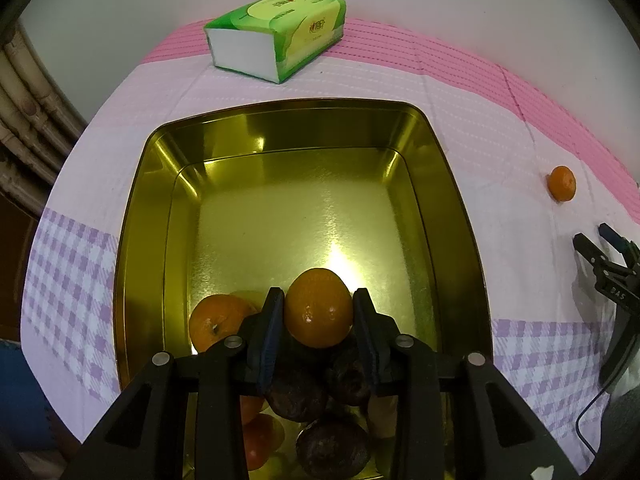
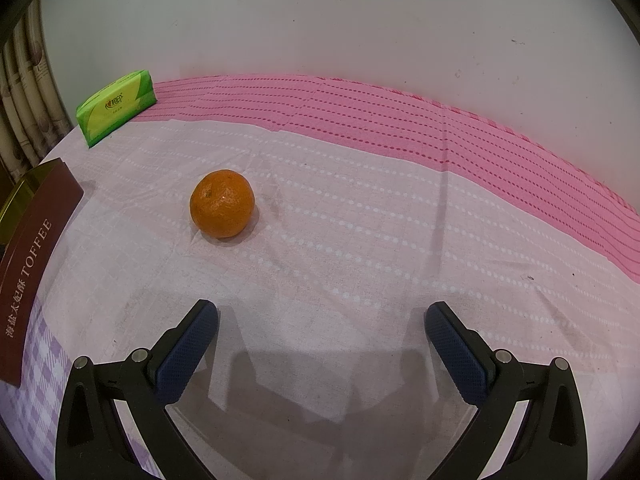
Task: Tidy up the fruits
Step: 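Carry the mandarin into the gold tray and open the left gripper, then withdraw the left gripper and move the right gripper to the last mandarin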
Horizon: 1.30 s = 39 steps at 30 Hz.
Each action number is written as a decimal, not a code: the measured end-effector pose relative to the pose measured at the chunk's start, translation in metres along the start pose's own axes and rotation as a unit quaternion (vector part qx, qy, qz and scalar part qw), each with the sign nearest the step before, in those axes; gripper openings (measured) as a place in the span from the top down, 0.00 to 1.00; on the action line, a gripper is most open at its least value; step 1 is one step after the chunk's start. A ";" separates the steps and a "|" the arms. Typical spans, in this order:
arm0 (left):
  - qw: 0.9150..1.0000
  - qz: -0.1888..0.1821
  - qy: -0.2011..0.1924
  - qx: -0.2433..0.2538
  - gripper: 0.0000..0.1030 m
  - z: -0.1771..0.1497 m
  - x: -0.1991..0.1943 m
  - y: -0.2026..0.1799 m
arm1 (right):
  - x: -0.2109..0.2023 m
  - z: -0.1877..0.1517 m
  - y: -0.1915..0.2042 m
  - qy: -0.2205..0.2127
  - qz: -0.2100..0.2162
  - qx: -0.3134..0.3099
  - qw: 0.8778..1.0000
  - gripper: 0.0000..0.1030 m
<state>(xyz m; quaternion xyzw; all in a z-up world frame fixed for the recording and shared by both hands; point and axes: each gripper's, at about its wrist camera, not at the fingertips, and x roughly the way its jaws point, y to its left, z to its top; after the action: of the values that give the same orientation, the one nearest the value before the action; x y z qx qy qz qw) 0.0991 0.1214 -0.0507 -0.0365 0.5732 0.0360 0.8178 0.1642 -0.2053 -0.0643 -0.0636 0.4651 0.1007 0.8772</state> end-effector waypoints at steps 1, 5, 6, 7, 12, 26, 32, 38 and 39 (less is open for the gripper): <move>1.000 0.000 -0.001 -0.001 0.68 0.000 0.000 0.000 | 0.000 0.000 0.000 0.000 0.000 0.000 1.000 0.00; 1.000 0.001 0.001 -0.001 0.68 0.000 0.000 0.002 | 0.000 0.000 0.000 0.000 0.000 0.000 1.000 0.00; 1.000 0.000 0.001 -0.001 0.67 0.002 0.000 0.003 | 0.000 0.000 0.000 0.000 0.000 0.000 1.000 0.00; 1.000 0.000 0.000 -0.002 0.64 0.002 0.000 0.003 | 0.000 0.000 0.000 0.000 0.000 0.000 1.000 0.00; 1.000 -0.002 -0.005 0.003 0.53 0.003 -0.002 0.001 | 0.000 0.000 0.000 0.000 0.000 0.000 1.000 0.00; 0.999 0.017 -0.028 0.011 0.42 0.003 -0.026 0.001 | 0.000 0.001 0.000 0.000 0.000 0.000 1.000 0.00; 0.999 0.002 -0.046 -0.004 0.40 -0.005 -0.043 0.007 | 0.000 0.001 0.000 0.000 0.000 0.000 1.000 0.00; 0.996 0.037 -0.086 -0.010 0.32 -0.016 -0.065 0.016 | 0.000 0.001 0.000 0.000 0.000 0.000 1.000 0.00; 0.995 0.040 -0.094 -0.011 0.32 -0.018 -0.069 0.017 | 0.000 0.001 0.000 0.000 0.000 0.000 1.000 0.00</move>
<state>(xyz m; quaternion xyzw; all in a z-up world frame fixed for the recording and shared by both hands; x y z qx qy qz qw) 0.0569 0.1353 0.0075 -0.0189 0.4943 0.0787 0.8655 0.1648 -0.2053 -0.0640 -0.0634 0.4654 0.1004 0.8771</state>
